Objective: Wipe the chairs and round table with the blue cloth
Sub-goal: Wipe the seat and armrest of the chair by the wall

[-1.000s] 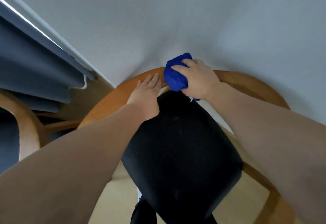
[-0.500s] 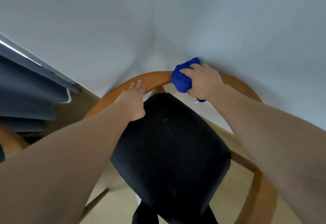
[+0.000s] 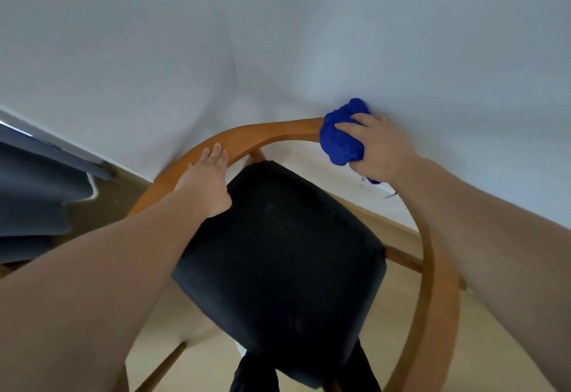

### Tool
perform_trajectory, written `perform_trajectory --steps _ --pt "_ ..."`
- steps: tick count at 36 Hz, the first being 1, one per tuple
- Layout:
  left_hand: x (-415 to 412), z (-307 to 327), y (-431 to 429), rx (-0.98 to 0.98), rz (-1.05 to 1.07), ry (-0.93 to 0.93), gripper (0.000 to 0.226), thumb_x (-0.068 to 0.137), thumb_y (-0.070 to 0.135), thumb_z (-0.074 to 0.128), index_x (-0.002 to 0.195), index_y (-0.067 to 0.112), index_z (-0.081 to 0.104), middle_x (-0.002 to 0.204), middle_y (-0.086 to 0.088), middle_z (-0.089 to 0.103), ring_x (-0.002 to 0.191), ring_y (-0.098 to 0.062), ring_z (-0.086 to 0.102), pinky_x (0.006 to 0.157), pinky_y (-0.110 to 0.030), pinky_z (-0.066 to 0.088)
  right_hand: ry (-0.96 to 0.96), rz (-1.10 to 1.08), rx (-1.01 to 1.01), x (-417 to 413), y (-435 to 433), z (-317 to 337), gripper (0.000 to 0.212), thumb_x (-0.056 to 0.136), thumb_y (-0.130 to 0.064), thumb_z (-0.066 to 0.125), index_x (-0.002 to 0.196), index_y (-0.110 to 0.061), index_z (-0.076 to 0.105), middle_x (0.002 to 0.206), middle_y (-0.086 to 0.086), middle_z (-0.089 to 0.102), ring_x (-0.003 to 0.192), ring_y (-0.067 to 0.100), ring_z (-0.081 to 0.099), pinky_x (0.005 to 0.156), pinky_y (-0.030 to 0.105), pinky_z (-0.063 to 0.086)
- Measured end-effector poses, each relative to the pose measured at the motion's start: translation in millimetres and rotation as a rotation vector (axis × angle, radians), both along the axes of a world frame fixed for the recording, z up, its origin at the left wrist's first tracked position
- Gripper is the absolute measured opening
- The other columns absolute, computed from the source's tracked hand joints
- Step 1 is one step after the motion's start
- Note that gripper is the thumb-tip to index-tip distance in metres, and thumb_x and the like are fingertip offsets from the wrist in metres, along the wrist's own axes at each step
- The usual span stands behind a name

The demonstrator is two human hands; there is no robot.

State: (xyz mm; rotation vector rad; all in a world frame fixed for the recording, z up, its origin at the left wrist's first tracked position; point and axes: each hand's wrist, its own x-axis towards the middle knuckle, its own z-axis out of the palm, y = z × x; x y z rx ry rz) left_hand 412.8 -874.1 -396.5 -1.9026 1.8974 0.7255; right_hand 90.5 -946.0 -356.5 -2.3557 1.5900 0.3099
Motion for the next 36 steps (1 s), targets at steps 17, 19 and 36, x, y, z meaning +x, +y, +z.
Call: perform_trajectory --steps 17,19,36 --pt "-23 5 15 -0.094 -0.089 -0.079 0.082 0.088 0.024 0.054 0.152 0.013 0.004 0.16 -0.009 -0.007 0.147 -0.029 0.002 0.118 -0.045 0.012 -0.168 -0.138 -0.084 -79 66 5 0.079 0.073 -0.02 0.077 0.144 -0.022 0.042 0.153 0.012 0.031 0.135 0.038 0.031 0.112 0.042 0.024" --pt "-32 4 23 -0.124 -0.109 -0.062 0.077 0.088 0.022 0.053 0.151 0.012 0.01 0.16 -0.011 -0.001 0.146 -0.029 0.004 0.118 -0.043 0.012 -0.188 -0.198 -0.082 -85 71 4 0.081 0.073 -0.021 0.078 0.145 -0.024 0.04 0.154 0.01 0.029 0.136 0.036 0.031 0.112 0.042 0.024" --pt "-105 -3 97 -0.152 -0.234 0.152 0.063 0.092 0.021 0.049 0.149 0.015 0.023 0.157 -0.005 0.02 0.144 -0.022 0.018 0.116 -0.036 0.019 -0.232 -0.37 -0.137 -114 107 -23 0.081 0.077 -0.026 0.074 0.147 -0.022 0.033 0.154 0.014 0.026 0.133 0.04 0.034 0.108 0.045 0.032"
